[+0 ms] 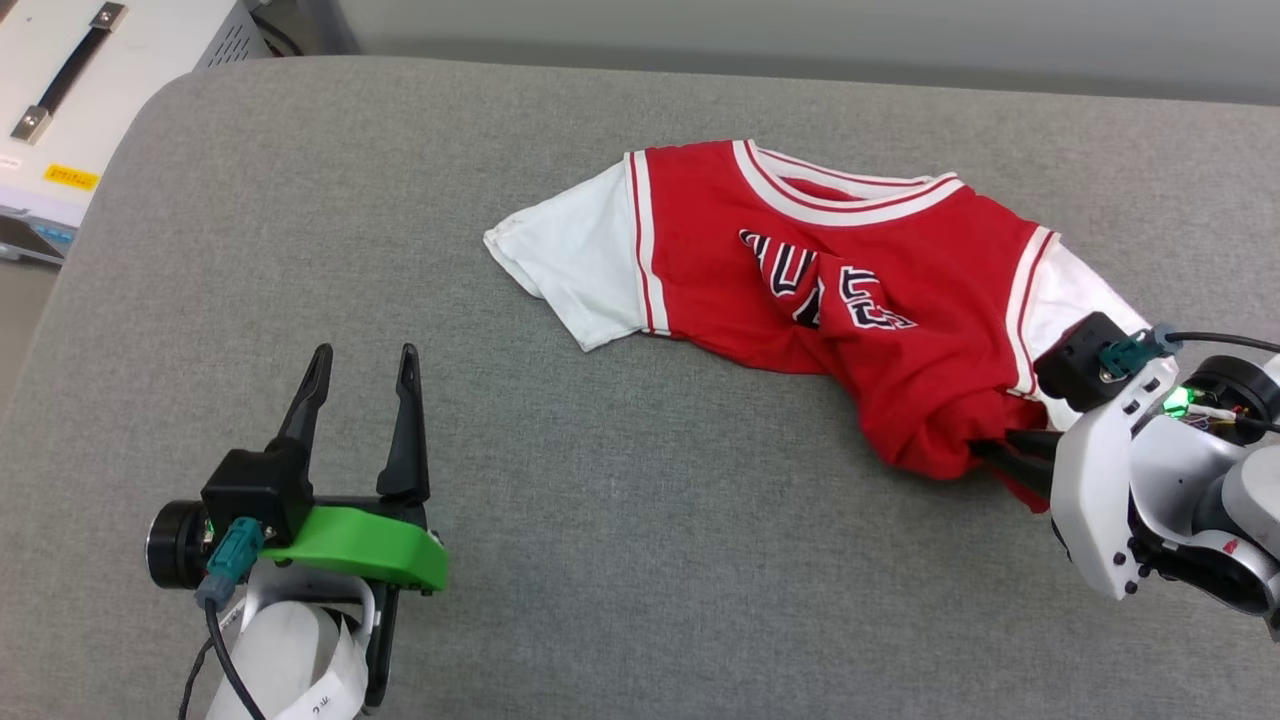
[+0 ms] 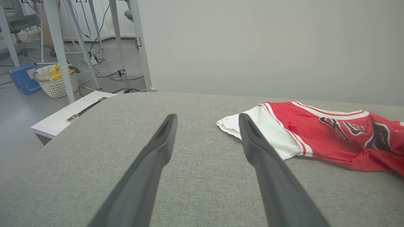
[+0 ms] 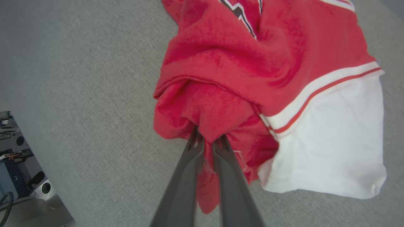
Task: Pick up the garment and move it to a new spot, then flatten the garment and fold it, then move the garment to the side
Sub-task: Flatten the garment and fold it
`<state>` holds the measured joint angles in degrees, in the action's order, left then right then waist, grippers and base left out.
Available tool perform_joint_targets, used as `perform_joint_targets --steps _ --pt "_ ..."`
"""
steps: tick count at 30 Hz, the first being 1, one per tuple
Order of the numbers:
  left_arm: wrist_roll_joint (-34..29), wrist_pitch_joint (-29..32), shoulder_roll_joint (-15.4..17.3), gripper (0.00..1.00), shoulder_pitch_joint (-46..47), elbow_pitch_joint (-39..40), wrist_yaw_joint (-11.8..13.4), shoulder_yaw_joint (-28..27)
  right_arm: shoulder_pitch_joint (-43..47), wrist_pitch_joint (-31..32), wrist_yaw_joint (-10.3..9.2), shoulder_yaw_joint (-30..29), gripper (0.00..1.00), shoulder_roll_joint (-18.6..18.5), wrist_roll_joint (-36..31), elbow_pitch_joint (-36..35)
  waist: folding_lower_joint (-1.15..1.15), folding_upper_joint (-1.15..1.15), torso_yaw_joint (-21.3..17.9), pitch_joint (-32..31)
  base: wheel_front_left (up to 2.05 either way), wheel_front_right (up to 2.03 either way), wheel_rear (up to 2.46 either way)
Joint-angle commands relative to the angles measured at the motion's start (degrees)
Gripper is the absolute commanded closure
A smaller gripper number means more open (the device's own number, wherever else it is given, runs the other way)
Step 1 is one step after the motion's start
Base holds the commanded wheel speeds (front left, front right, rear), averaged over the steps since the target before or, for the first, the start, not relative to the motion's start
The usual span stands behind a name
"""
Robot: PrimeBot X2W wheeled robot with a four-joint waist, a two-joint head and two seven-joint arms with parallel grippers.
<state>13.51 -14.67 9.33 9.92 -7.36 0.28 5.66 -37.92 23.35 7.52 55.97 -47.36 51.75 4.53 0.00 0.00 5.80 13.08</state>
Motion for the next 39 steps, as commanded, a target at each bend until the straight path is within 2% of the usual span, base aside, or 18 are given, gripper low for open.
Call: perform_joint_targets --steps 1,7,12,21,27,28,35,36,39 --pt "-0.54 -0.32 -0.29 0.0 -1.05 -0.17 -0.35 -0.51 1.25 -0.72 -0.03 -0.85 1.0 -0.46 0.45 -1.57 0.0 0.0 -1.02 -1.6 0.0 0.0 0.0" --pt "-1.71 -0.32 -0.92 0.0 -2.14 -0.18 -1.47 -2.35 6.4 -2.44 -0.03 -6.32 1.0 -1.42 1.99 -8.58 0.0 0.0 -1.29 -2.51 0.0 0.0 0.0" --pt "-2.59 -0.32 -1.49 0.0 -2.87 -0.13 -2.21 -3.46 12.39 -2.87 -0.03 -9.43 1.0 0.56 2.38 -11.13 0.0 0.0 -1.2 -2.67 0.0 0.0 0.0" --pt "-3.84 -0.33 -2.92 0.0 -2.7 -1.03 -3.35 -4.33 22.67 -3.43 -0.03 -8.94 1.0 8.56 1.28 -5.76 0.0 0.0 -0.06 -1.72 0.0 0.0 0.0" --pt "-4.54 -0.33 -3.5 0.0 -2.71 -1.95 -3.86 -5.25 24.36 -5.53 -0.03 -8.88 1.0 10.89 -2.3 -1.04 0.0 0.0 -0.18 -1.97 0.0 0.0 0.0" --pt "-5.03 -0.33 -3.69 0.0 -3.34 -2.33 -4.01 -6.15 24.05 -8.72 -0.03 -11.82 0.0 11.18 -5.96 -1.95 0.0 0.0 -0.98 -2.99 0.0 0.0 0.0" --pt "-5.73 -0.33 -4.0 0.0 -4.67 -1.64 -4.19 -7.32 25.43 -11.15 -0.03 -22.85 0.0 10.04 -11.81 -8.19 0.0 0.0 -2.41 -4.48 0.0 0.0 0.0" --pt "-5.86 -0.33 -4.1 0.0 -4.83 -1.42 -4.27 -7.59 25.78 -11.16 -0.03 -27.41 0.0 9.91 -13.92 -9.85 0.0 0.0 -2.74 -4.59 0.0 0.0 0.0" --pt "-6.08 -0.33 -4.27 0.0 -4.88 -1.1 -4.41 -7.88 25.76 -10.6 -0.03 -35.18 0.0 10.57 -17.6 -11.26 0.0 0.0 -3.07 -4.49 0.0 0.0 0.0"
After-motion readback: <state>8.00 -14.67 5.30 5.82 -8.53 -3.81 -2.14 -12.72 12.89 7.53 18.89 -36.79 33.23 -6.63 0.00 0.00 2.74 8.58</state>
